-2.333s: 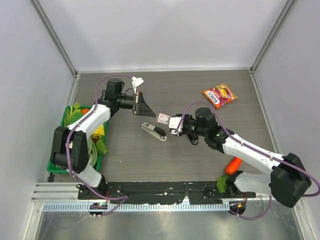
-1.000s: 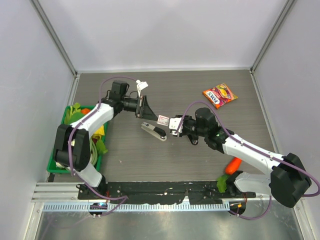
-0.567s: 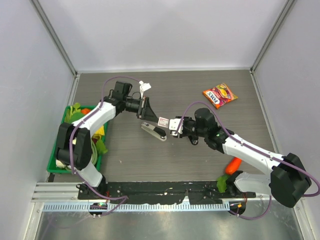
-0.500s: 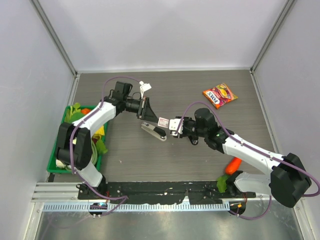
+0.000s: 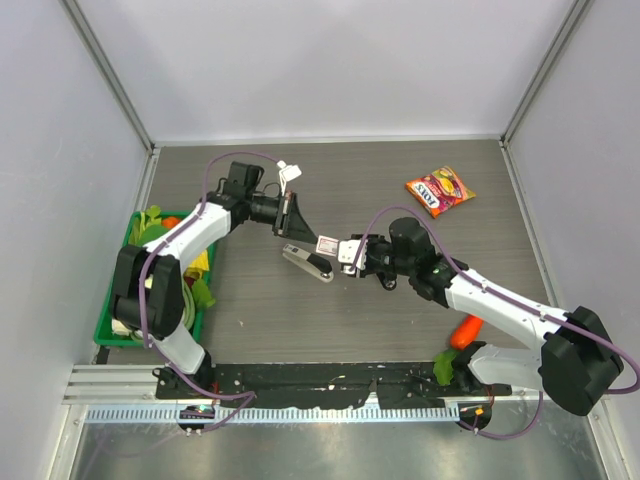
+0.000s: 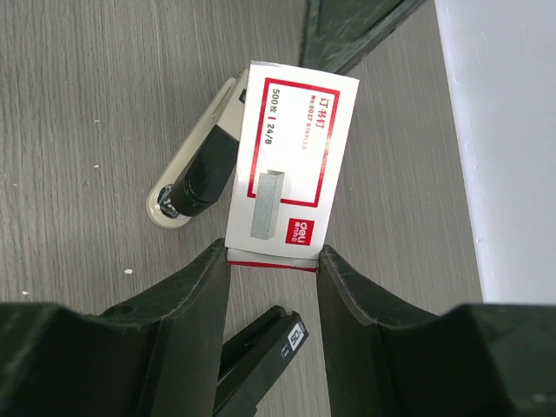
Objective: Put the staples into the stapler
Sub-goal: Open the staple box.
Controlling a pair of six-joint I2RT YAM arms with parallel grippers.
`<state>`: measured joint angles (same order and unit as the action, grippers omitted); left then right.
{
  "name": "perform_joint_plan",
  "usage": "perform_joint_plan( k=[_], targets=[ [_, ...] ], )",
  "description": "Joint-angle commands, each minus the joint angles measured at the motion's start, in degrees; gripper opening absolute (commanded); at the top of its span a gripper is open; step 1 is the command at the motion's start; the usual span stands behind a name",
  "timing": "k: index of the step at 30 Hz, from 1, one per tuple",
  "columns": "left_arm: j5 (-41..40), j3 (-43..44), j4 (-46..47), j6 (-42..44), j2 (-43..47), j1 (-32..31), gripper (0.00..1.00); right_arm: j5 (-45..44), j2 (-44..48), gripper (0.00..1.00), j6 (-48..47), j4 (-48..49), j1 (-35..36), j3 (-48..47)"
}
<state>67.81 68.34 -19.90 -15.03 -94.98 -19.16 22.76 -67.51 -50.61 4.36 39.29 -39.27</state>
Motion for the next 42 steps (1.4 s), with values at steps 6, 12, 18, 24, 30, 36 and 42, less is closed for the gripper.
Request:
perform_joint_plan(
  k=[6, 12, 18, 24, 30, 36, 42],
  targets=[
    [0.8, -1.2, 6.8, -4.5, 4.5, 2.7, 0.0, -1.4, 1.7, 0.43, -1.9, 2.8, 0.3, 0.5],
    [0.7, -2.0, 7.7, -4.5, 5.1, 2.6, 0.0, -1.3, 1.6, 0.44, -1.8, 2.6, 0.3, 0.5],
    [-0.2, -1.7, 7.6, -4.6, 6.1, 1.9, 0.36, -1.5, 1.4, 0.43, -1.6, 2.4, 0.3, 0.4],
    [-3.1, -0.8, 2.7, 0.8, 7.1, -0.3, 0.36, -1.8, 1.0, 0.44, -1.0, 2.7, 0.4, 0.3],
    [-8.7, 1.3, -4.3, 7.0, 6.5, -2.3, 0.36, -1.3, 0.8, 0.43, -0.4, 2.5, 0.2, 0.1],
    [-11.7, 2.1, -5.5, 8.1, 5.4, -2.7, 0.53, 0.5, 1.1, 0.43, -0.4, 1.3, 0.3, -0.3],
    [-11.8, 2.8, -6.1, 8.3, 3.9, -3.2, 0.57, 1.4, 1.4, 0.44, -0.1, 0.7, 0.3, -0.5]
  ],
)
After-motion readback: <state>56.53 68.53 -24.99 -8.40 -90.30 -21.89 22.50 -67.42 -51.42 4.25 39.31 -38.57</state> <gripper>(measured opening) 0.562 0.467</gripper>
